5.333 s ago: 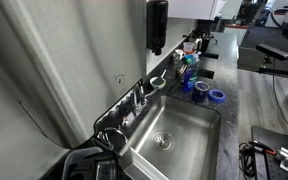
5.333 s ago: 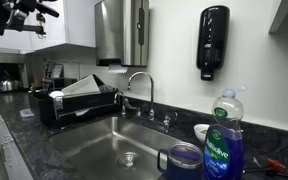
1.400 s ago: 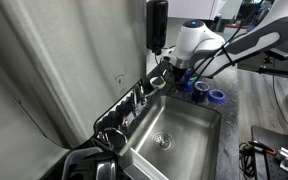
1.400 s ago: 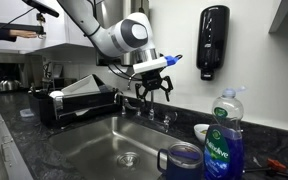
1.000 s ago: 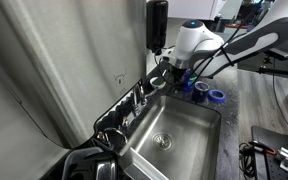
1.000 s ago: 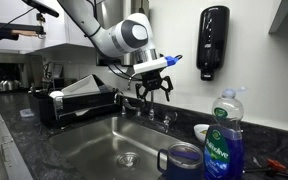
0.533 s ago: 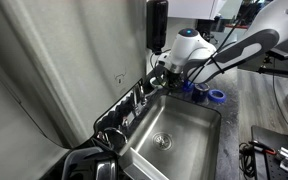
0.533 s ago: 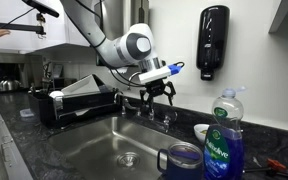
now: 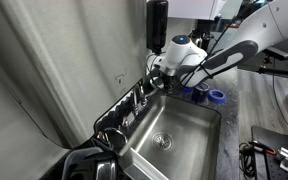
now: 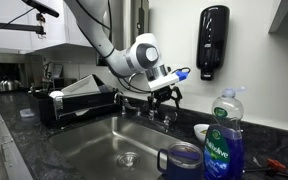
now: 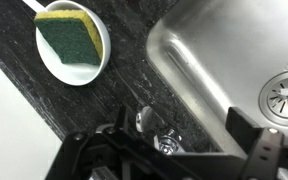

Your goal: Open the tap

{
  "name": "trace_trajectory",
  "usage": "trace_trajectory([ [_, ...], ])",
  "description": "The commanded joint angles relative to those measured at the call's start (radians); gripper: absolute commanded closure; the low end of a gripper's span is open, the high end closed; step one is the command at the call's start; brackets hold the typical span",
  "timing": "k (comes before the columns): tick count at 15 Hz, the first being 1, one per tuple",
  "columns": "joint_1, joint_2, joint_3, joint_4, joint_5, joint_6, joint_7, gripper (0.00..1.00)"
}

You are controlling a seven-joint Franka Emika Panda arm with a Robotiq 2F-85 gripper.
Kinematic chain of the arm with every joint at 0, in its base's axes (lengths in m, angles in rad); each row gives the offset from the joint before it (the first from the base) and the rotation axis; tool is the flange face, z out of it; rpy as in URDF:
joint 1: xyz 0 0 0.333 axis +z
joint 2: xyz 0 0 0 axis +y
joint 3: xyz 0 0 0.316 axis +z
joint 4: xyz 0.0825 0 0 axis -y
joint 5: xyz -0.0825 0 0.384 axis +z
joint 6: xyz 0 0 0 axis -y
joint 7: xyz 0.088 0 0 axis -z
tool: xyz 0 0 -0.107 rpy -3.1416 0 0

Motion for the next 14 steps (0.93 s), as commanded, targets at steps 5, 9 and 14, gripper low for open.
trace_trajectory([
  [5, -0.057, 0.123, 0.063, 0.161, 0.019, -0.014, -0.118, 0.00],
  [9, -0.060, 0.152, 0.075, 0.205, 0.022, -0.055, -0.147, 0.00],
  [14, -0.060, 0.150, 0.077, 0.214, 0.026, -0.142, -0.174, 0.00],
])
